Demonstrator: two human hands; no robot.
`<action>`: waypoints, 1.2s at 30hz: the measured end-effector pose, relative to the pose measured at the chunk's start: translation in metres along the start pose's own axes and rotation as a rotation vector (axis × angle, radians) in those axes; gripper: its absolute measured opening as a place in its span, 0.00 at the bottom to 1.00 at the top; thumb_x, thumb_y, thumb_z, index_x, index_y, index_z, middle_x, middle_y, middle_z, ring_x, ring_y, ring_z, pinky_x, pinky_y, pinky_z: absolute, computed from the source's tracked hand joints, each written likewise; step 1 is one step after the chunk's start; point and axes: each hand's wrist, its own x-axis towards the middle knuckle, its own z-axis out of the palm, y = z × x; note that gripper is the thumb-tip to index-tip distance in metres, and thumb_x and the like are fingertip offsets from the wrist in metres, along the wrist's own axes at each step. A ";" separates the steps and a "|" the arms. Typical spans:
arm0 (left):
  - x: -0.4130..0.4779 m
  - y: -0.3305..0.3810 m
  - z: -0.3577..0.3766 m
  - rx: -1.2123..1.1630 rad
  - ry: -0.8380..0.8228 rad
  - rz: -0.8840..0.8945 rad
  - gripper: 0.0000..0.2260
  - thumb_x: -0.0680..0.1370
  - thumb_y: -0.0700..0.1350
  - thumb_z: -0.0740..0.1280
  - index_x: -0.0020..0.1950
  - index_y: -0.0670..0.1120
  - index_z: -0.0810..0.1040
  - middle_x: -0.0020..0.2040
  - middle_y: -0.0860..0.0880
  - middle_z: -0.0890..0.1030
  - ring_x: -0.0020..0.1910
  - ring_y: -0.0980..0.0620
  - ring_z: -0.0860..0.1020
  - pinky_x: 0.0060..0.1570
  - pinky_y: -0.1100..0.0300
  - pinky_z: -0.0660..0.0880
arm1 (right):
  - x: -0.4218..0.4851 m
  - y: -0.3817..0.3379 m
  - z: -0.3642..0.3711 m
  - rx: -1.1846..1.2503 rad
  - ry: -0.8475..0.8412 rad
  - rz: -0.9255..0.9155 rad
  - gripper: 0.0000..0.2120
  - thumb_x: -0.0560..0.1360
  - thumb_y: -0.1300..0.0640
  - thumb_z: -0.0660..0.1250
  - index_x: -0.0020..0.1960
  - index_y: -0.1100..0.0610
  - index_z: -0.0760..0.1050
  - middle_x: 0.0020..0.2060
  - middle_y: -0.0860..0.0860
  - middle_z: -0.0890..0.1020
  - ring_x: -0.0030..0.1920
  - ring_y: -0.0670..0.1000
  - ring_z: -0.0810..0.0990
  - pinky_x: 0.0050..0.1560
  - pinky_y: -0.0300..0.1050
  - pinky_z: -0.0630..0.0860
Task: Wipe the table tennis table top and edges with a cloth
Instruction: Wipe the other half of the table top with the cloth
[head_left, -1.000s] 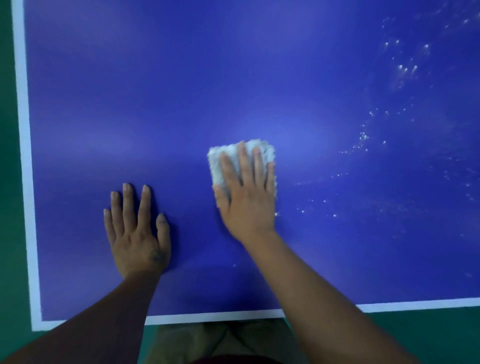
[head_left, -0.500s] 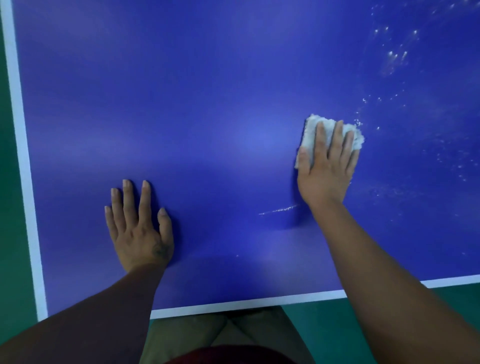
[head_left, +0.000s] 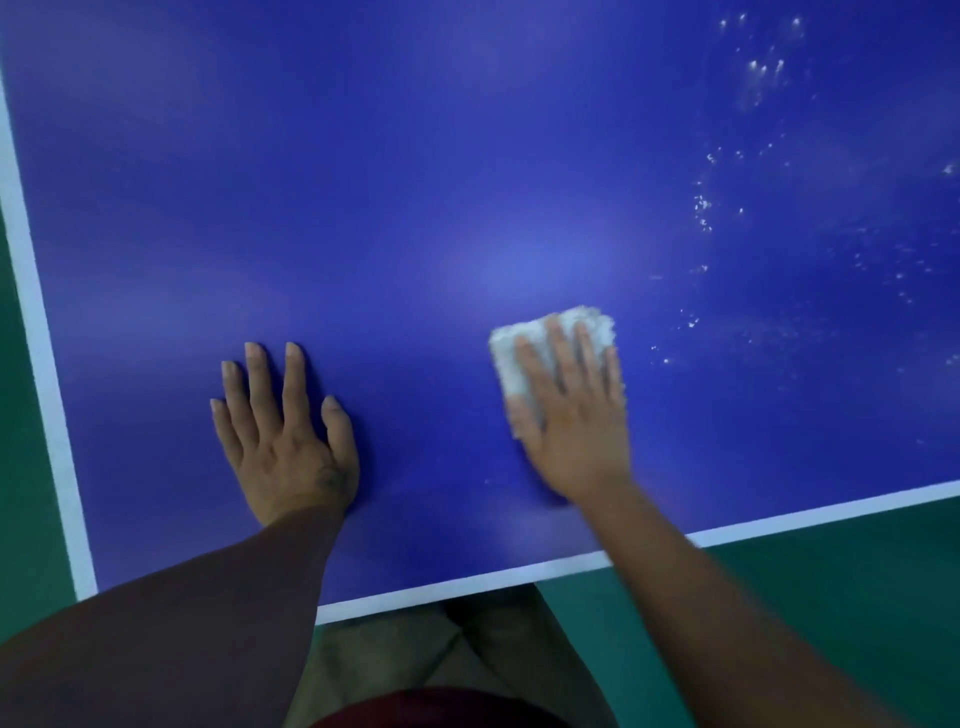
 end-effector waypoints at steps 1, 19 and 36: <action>0.000 0.000 0.000 0.000 0.009 0.003 0.29 0.85 0.54 0.56 0.87 0.52 0.60 0.88 0.46 0.55 0.88 0.43 0.51 0.86 0.43 0.45 | 0.005 0.020 -0.005 -0.024 -0.015 0.054 0.28 0.88 0.41 0.50 0.86 0.48 0.60 0.86 0.55 0.58 0.86 0.61 0.54 0.82 0.69 0.56; -0.003 -0.007 0.006 0.010 0.067 0.037 0.28 0.87 0.56 0.55 0.87 0.52 0.59 0.88 0.46 0.56 0.87 0.42 0.52 0.86 0.42 0.47 | -0.082 -0.068 0.015 0.021 -0.087 -0.019 0.28 0.88 0.43 0.56 0.86 0.48 0.61 0.86 0.54 0.57 0.86 0.61 0.53 0.82 0.69 0.56; -0.006 -0.003 0.001 -0.036 0.041 0.049 0.28 0.87 0.57 0.54 0.87 0.52 0.59 0.88 0.47 0.55 0.88 0.43 0.49 0.86 0.43 0.44 | -0.128 -0.065 0.024 0.041 -0.100 -0.097 0.29 0.88 0.40 0.51 0.87 0.46 0.54 0.87 0.52 0.51 0.87 0.59 0.49 0.84 0.67 0.53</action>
